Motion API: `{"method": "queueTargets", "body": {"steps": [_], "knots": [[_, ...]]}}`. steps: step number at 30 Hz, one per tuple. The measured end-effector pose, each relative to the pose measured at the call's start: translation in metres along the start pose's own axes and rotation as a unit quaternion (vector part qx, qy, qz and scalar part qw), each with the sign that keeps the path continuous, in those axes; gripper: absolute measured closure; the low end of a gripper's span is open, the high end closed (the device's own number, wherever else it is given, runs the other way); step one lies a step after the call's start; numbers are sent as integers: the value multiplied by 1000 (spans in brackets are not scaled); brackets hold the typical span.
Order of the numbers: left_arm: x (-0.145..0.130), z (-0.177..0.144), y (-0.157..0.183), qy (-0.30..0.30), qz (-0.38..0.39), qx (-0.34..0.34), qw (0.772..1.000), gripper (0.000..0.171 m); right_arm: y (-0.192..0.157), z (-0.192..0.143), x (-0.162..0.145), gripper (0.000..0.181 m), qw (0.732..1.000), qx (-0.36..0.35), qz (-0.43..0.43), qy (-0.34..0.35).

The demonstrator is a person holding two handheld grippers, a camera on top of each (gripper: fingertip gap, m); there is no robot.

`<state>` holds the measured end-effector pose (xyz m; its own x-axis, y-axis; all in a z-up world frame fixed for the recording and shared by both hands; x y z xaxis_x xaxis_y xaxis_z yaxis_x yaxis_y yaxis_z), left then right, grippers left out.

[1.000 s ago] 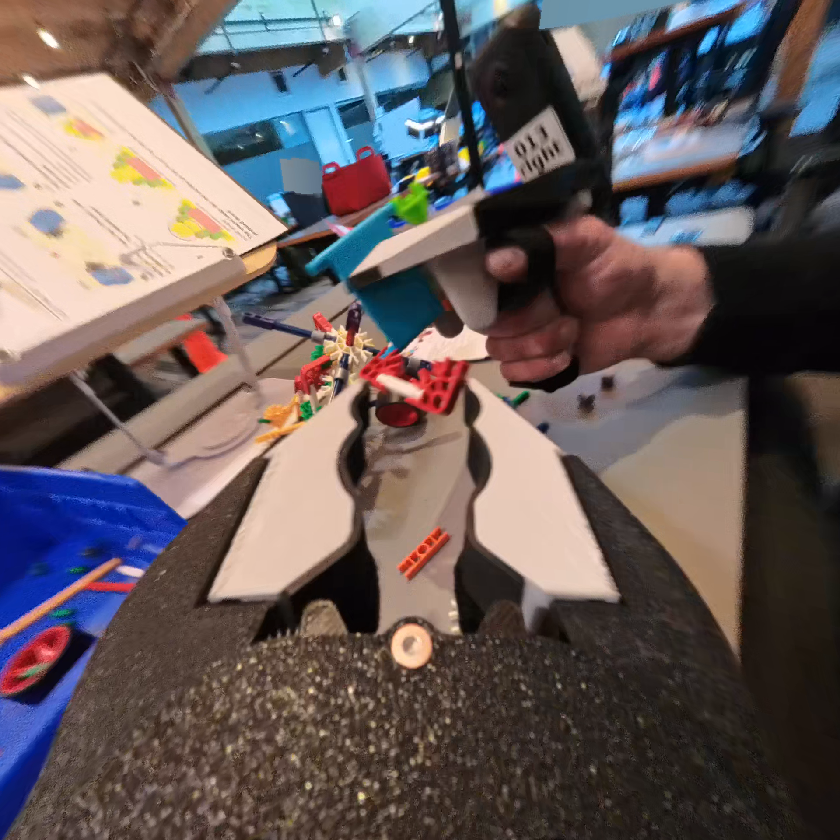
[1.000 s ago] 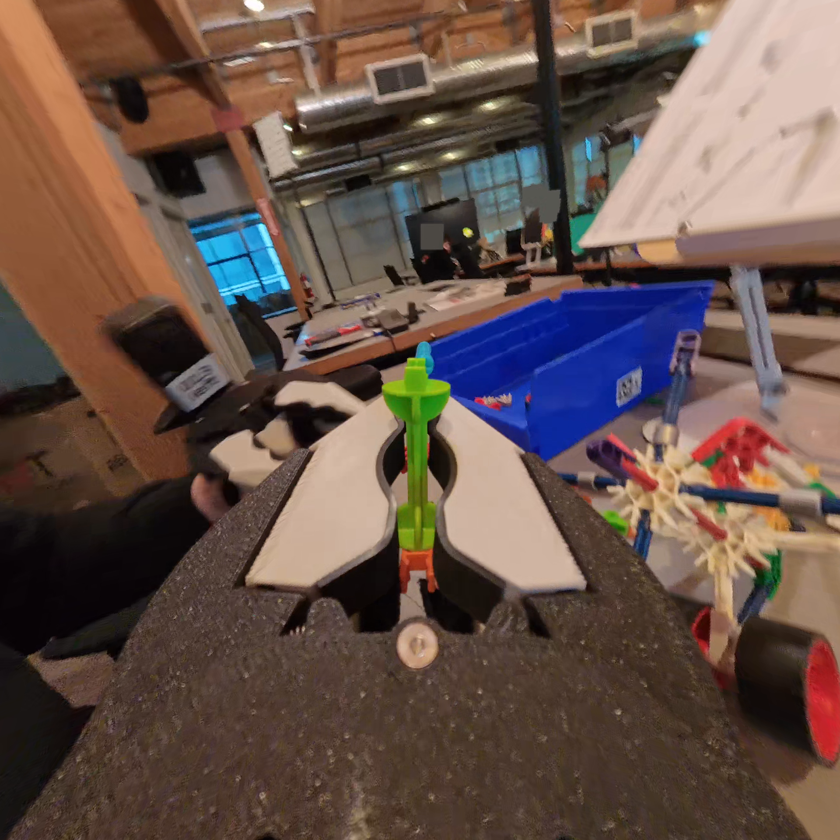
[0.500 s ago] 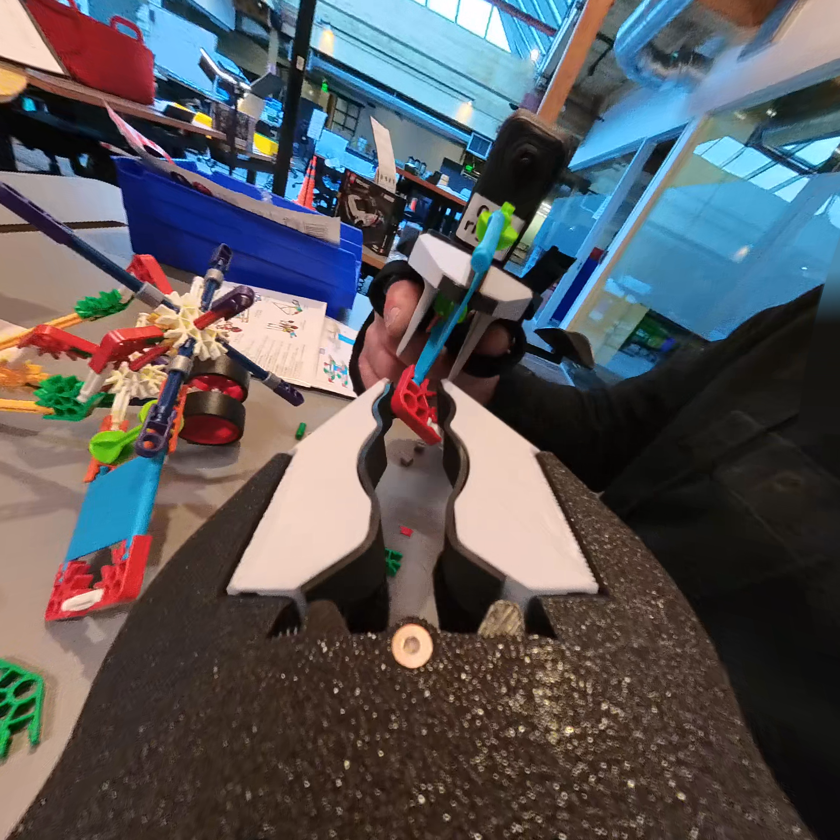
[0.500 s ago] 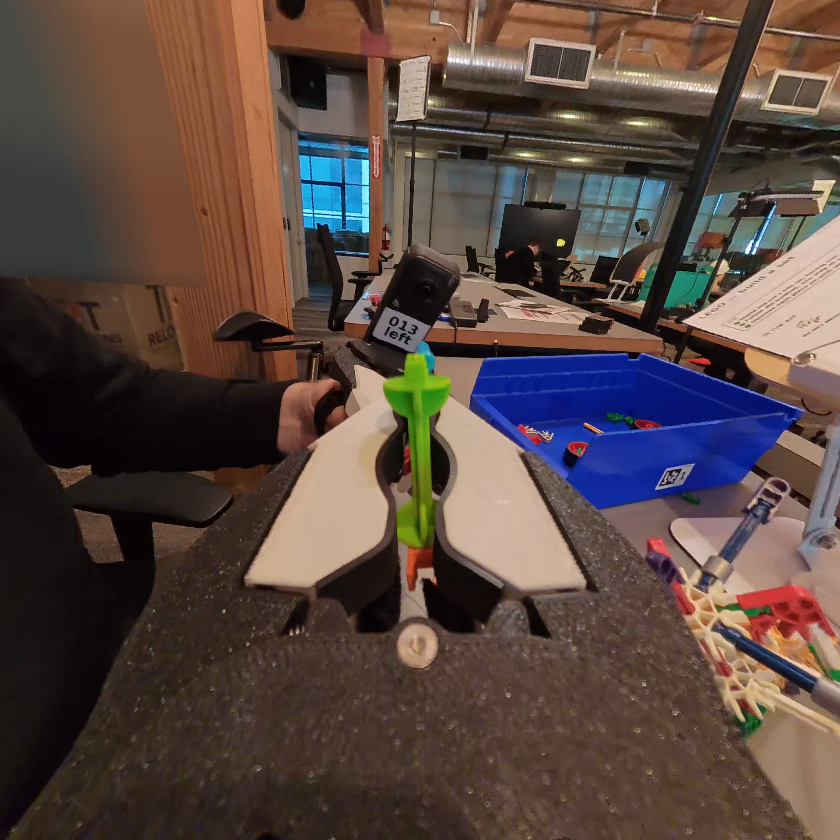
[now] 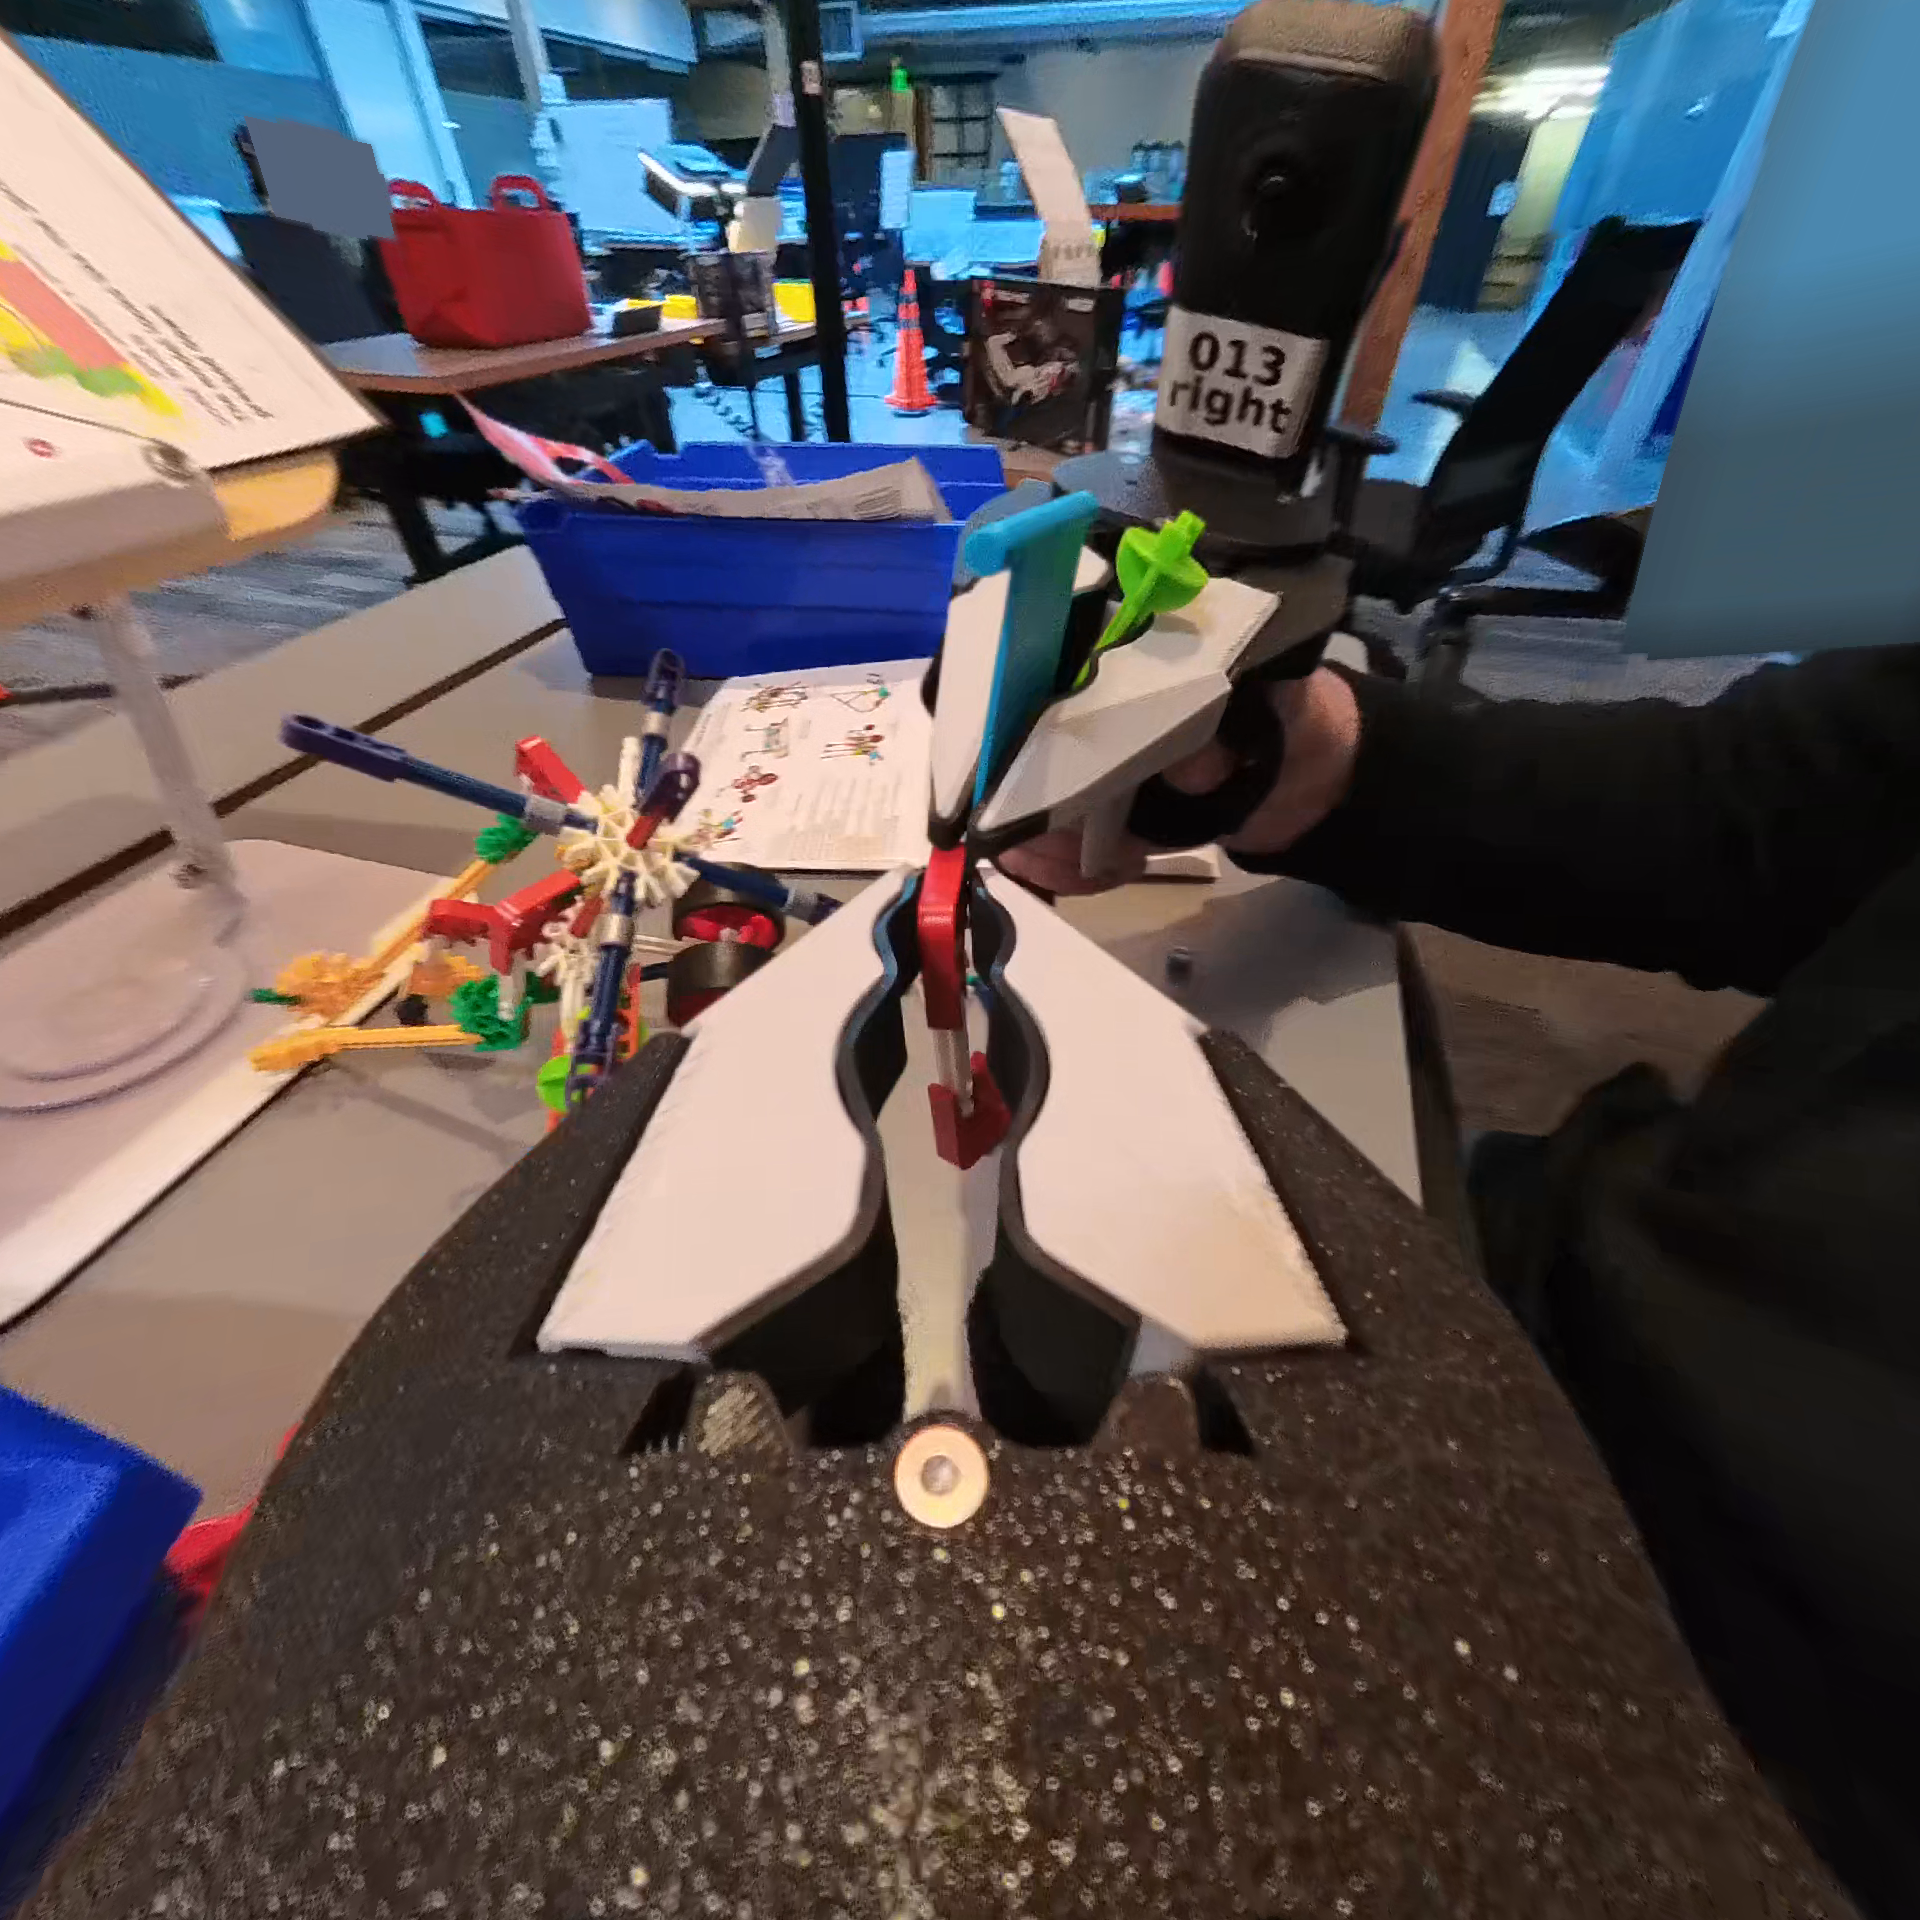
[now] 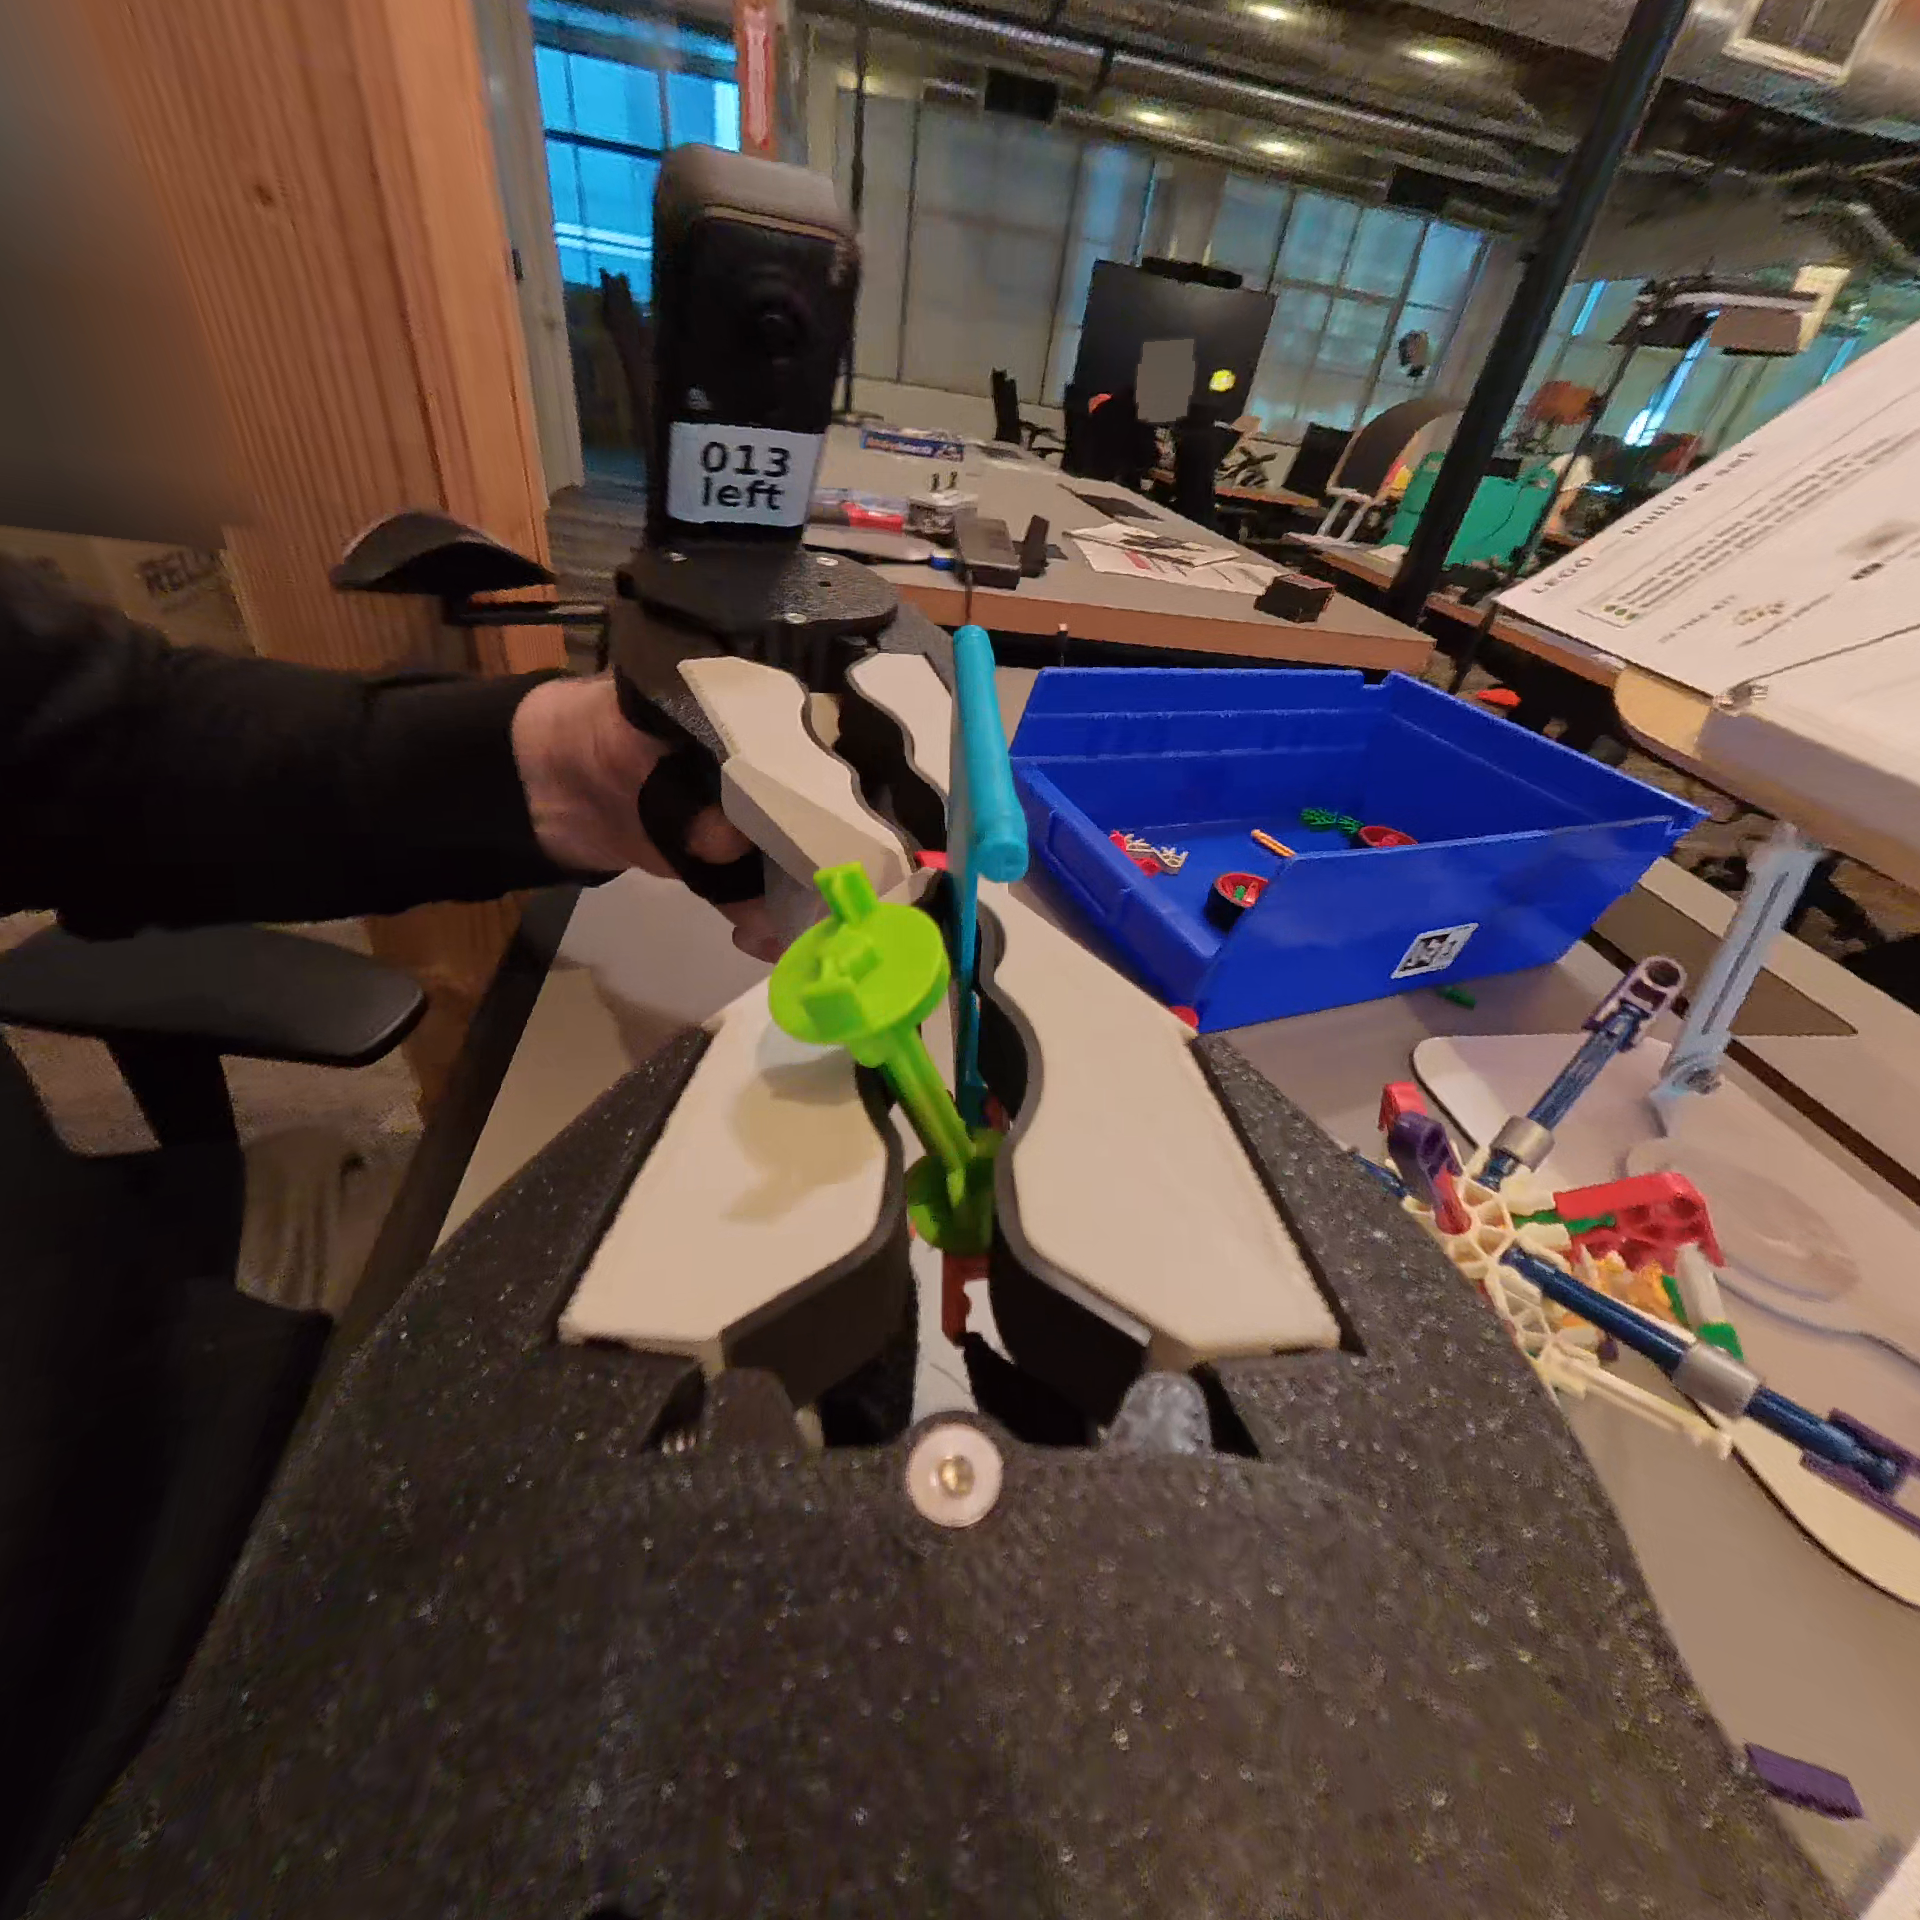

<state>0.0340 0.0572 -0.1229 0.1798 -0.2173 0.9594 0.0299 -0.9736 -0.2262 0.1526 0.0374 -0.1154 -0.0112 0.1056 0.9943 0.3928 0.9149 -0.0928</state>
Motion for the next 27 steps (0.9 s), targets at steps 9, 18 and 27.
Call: {"method": "queueTargets", "body": {"steps": [9, 18, 27], "knots": [[3, 9, -5, -83, 119, 233, 962, 169, 2, 17, 4, 181, 980, -197, -7, 39], [-11, -10, -11, -90, 100, 308, 942, 168, 5, 27, -4, 181, 980, -193, 37, 41], [-47, -70, -64, -61, -88, 209, 972, 167, 21, 16, -25, 181, 987, -152, 58, -21]]}}
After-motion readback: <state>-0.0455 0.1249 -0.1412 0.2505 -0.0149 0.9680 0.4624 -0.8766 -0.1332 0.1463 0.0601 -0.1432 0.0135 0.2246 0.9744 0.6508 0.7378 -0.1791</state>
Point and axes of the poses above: each gripper's, where its closed fingertips meet, z out along the fingers, x out of its top, y = z × x across the jaws, the point moved 7 cm from there along -z, back along the fingers, and after that the axes turned 13 degrees about z, right-handed, at the moved point
